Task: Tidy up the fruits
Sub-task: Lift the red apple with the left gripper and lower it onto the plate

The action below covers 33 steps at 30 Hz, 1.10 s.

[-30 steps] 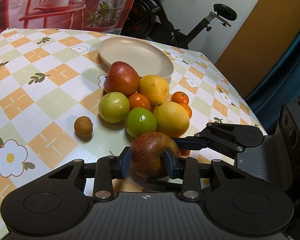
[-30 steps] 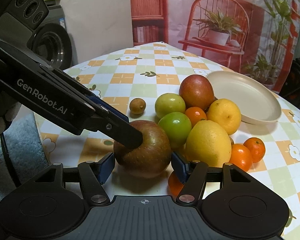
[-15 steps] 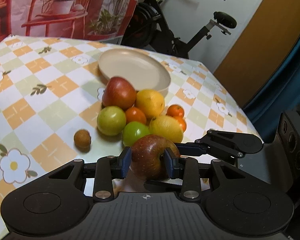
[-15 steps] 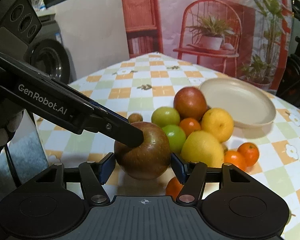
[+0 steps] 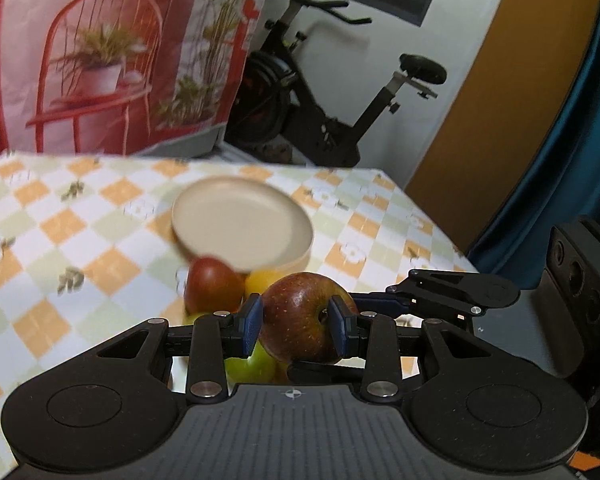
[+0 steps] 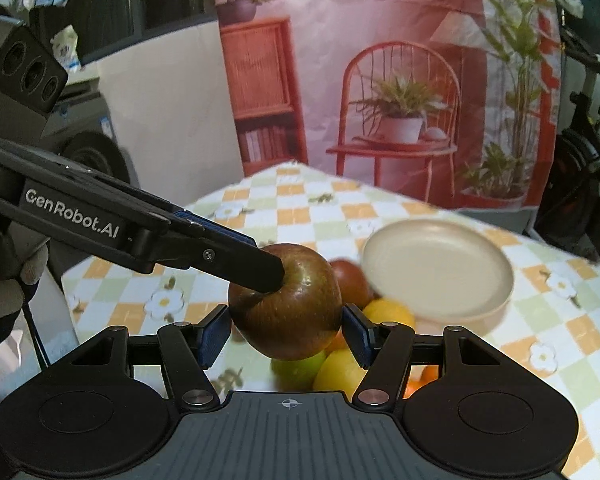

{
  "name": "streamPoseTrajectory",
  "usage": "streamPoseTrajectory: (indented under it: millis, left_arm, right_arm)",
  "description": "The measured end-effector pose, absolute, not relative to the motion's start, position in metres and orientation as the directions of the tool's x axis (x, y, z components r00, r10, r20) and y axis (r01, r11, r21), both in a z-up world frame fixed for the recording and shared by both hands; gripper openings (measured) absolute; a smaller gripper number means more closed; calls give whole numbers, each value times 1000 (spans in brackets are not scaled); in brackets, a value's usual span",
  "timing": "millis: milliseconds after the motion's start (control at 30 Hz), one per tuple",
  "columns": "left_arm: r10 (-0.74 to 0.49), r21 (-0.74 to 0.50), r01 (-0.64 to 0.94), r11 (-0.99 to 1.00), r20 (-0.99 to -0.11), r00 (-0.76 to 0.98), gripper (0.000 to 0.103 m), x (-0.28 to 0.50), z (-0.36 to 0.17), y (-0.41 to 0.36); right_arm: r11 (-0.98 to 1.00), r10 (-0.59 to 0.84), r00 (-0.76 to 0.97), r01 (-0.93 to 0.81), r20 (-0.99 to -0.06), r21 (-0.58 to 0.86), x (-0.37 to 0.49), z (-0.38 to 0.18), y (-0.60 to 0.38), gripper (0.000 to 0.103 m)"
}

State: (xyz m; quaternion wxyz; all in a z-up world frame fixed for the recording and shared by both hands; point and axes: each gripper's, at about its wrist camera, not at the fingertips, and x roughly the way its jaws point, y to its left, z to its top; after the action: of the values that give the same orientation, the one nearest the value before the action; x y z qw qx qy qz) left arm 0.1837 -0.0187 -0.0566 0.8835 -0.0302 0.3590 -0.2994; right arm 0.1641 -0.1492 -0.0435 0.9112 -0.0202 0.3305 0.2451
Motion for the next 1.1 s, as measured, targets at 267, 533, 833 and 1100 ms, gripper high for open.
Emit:
streamPoseTrajectory:
  millis: [267, 533, 833, 1100]
  left_arm:
    - [-560, -253, 523, 814, -581, 591, 38, 203, -35, -30]
    - [-567, -267, 520, 812, -574, 591, 38, 226, -34, -33]
    - [-555, -284, 502, 817, -625, 550, 38, 260, -53, -37]
    - [-532, -286, 479, 830, -665, 524, 38, 309, -72, -46]
  right_arm:
    - [879, 422, 694, -471, -584, 75, 188, -16, -158, 57]
    - [878, 418, 704, -475, -575, 56, 215, -7, -163, 57]
    - [878, 428, 667, -466, -610, 106, 249, -36, -172, 57]
    - [875, 450, 634, -453, -629, 170, 297, -67, -190, 57]
